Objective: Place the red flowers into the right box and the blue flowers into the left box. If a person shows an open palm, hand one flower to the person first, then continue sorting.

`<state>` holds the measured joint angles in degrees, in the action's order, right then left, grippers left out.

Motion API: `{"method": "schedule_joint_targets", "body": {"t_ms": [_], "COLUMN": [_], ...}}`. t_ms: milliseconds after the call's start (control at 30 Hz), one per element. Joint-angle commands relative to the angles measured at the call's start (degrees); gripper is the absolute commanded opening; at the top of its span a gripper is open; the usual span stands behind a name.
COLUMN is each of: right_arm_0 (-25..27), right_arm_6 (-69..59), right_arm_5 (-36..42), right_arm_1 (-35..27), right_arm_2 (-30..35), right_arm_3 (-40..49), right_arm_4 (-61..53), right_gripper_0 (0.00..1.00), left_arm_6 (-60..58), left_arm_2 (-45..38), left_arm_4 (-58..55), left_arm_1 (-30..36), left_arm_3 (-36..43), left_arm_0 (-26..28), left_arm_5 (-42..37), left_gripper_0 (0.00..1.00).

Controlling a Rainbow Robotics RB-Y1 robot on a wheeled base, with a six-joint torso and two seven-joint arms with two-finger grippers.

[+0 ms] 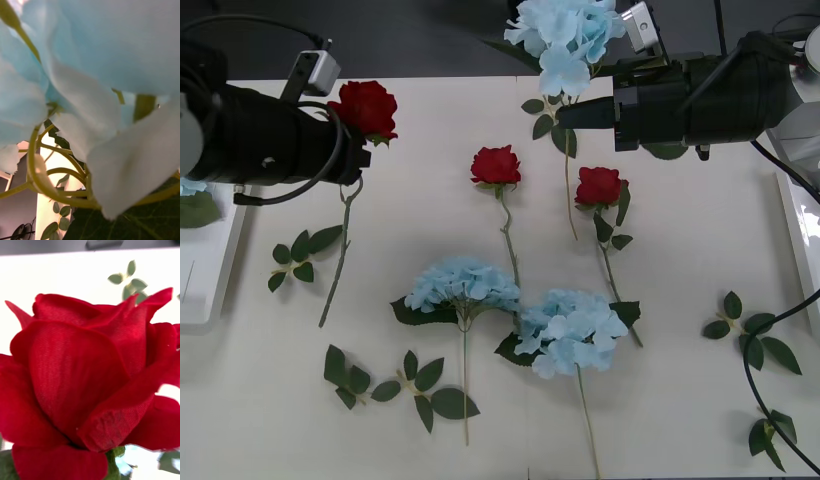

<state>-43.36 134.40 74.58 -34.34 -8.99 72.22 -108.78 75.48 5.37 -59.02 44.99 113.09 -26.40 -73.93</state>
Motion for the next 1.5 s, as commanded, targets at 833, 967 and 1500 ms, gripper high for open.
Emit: {"method": "schedule_joint_targets", "body": {"t_ms": [833, 967, 1500], "right_arm_0": [-1.8, -1.8, -1.9], "right_arm_6": [-12.3, -12.6, -12.1], "right_arm_5": [-3.3, -4.4, -7.4], "right_arm_1": [-7.3, -7.7, -8.9], "right_arm_2": [-0.1, -0.1, -7.4], "right_arm_3": [-22.4, -25.2, -29.7], "right_arm_4": [26.3, 32.5, 38.2], "right_gripper_0": [0.00, 0.00, 0.61], "left_arm_6": [3.9, 3.1, 3.4], "left_arm_2": [6.9, 9.5, 17.6], "left_arm_4": [13.4, 15.1, 18.9], "left_arm_1": [-21.0, -24.6, -35.2], "left_arm_3": [14.6, 13.6, -1.0], "left_arm_0": [9.7, 8.2, -2.6], "left_arm_5": [29.5, 29.5, 42.8], "left_gripper_0": [0.00, 0.00, 0.00]}}
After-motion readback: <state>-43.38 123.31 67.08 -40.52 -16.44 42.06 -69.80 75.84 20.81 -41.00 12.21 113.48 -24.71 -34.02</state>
